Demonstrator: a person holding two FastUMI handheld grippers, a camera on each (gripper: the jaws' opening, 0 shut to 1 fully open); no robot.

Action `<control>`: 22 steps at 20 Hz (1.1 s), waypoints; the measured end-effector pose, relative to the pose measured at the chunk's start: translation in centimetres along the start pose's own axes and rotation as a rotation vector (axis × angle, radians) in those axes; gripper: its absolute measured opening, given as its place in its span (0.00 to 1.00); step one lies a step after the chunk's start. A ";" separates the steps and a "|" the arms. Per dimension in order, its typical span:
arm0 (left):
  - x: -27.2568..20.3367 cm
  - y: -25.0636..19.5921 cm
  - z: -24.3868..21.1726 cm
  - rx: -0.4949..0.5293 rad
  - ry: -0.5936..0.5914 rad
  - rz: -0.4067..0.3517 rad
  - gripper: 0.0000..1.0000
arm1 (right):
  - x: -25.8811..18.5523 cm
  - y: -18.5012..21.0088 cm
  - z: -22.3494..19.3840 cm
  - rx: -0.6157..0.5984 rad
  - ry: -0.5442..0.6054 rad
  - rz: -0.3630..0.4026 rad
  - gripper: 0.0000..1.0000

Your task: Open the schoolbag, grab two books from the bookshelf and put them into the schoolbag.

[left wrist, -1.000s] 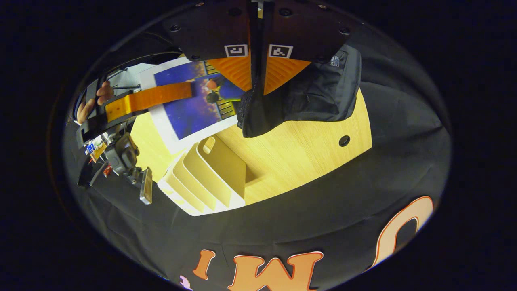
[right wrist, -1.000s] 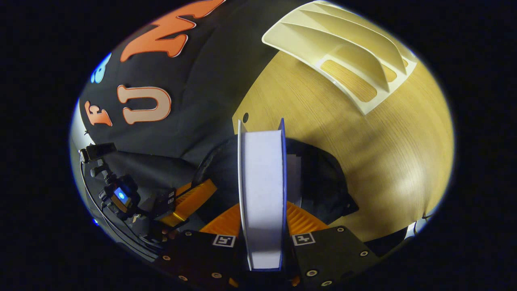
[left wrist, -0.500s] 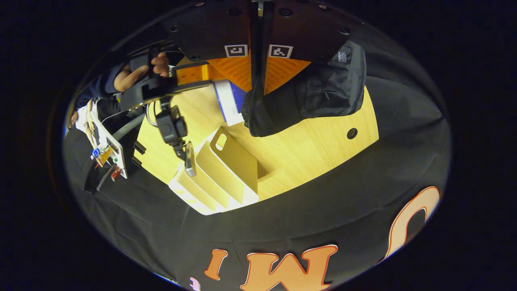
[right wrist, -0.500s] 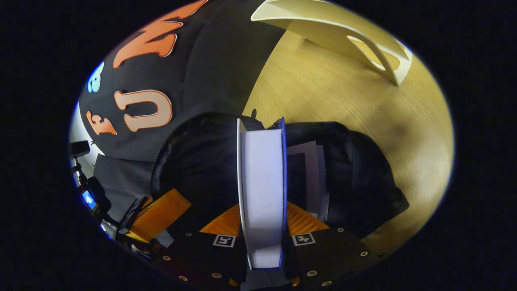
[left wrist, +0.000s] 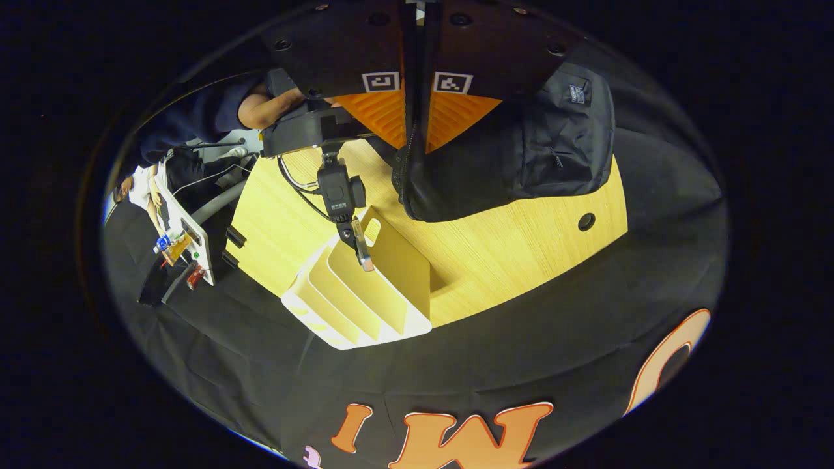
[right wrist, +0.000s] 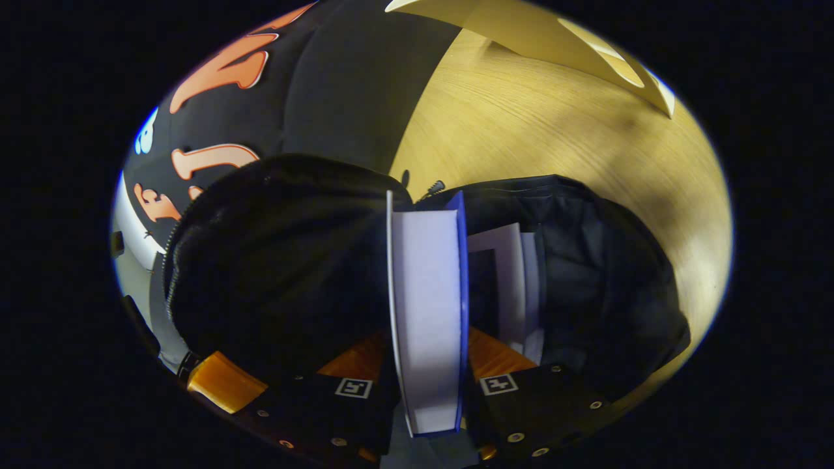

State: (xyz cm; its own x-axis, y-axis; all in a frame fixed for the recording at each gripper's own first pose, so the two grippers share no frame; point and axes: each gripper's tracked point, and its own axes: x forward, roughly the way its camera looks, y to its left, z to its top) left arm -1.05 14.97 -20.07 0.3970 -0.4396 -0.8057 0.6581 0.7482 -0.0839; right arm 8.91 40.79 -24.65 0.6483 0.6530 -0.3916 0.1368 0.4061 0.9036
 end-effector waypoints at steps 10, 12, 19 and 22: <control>1.7 -3.5 0.1 -0.019 -0.039 -0.045 0.30 | -11.5 -4.1 5.8 -0.268 -0.132 -0.274 0.89; 1.7 -4.9 1.1 -0.019 -0.068 -0.038 0.41 | -14.6 -4.2 8.1 -0.317 -0.187 -0.302 0.93; 0.7 -10.1 7.9 -0.020 -0.273 0.081 0.88 | -28.1 -3.6 15.5 -0.524 -0.419 -0.396 0.97; -0.3 -12.3 12.1 -0.031 -0.415 0.160 0.90 | -33.7 -2.0 18.6 -0.673 -0.526 -0.432 0.97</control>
State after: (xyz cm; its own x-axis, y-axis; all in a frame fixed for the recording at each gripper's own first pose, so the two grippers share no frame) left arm -1.54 -0.15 -11.72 0.7200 -0.4745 -0.5065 0.5503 0.8350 0.0001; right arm 0.74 6.12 -10.05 0.9185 0.0565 -0.3913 0.0899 0.9339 0.3460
